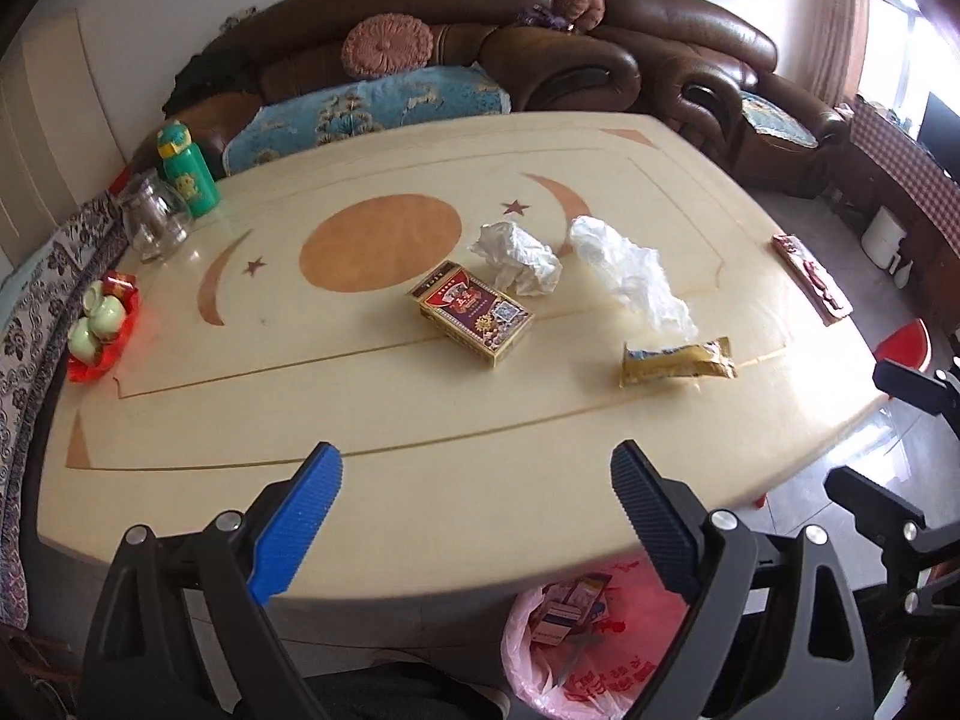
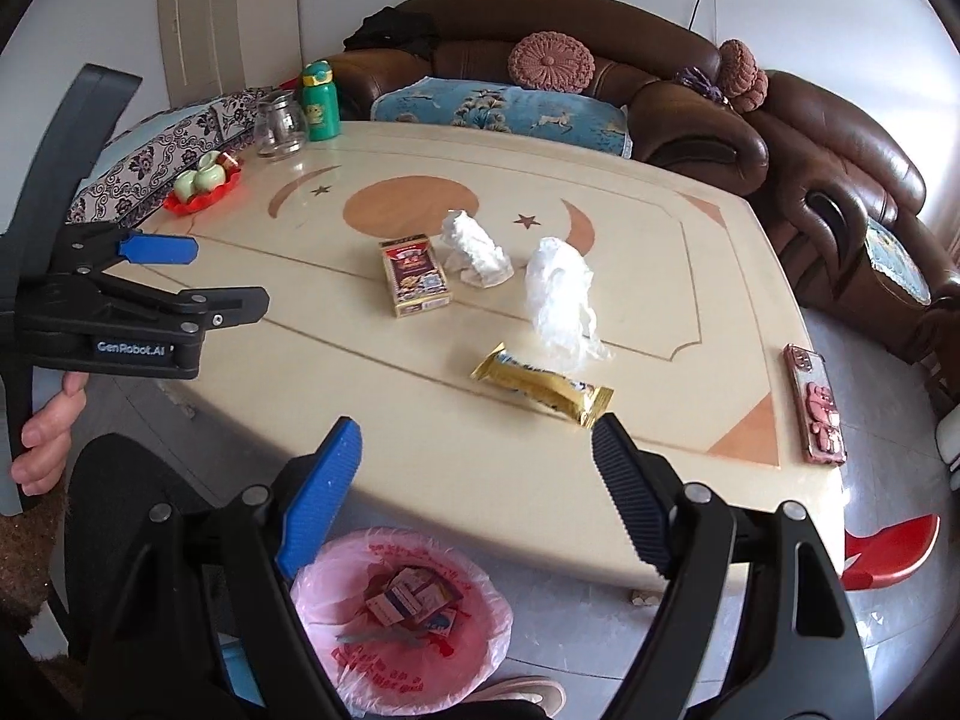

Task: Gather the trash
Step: 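Move both tools back over the table toward the card box and plastic bag, then grasp the red-and-gold card box with the left tool while the right tool grasps the clear plastic bag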

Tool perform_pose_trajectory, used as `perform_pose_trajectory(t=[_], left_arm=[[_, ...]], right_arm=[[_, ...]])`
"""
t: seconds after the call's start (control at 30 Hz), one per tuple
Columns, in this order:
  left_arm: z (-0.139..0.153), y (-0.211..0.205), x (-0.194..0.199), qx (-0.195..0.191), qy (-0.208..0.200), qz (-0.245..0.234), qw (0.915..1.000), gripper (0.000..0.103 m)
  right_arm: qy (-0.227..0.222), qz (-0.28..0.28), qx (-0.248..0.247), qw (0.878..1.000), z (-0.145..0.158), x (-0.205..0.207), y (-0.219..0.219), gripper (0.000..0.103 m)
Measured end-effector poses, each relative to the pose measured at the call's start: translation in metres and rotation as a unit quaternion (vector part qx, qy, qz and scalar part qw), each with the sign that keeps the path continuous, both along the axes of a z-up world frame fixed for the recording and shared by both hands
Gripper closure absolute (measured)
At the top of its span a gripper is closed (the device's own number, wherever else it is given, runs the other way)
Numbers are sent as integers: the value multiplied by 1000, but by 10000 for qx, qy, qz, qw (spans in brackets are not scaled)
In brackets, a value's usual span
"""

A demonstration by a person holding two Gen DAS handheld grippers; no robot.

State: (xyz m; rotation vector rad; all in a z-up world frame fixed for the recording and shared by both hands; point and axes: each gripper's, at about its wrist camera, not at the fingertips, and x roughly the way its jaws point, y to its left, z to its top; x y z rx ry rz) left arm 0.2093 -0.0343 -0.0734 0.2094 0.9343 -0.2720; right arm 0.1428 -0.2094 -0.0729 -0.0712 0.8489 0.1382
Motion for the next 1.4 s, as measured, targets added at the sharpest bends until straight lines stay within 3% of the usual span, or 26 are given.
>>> perform_pose_trajectory(t=[0.37,0.77,1.4], left_arm=[[-36,-17,87,-62,481,296,9984,14],[-71,-24,149,-231,1074,827,9905,14],[-120,-29,221,-177,1694,1355,9760,14]], right_arm=[[182,12,59,9998,-24,63,-19,25],[386,32,153,9991,-44,126,-39,25],[952,131,332,9948,-83,193,-52,25]])
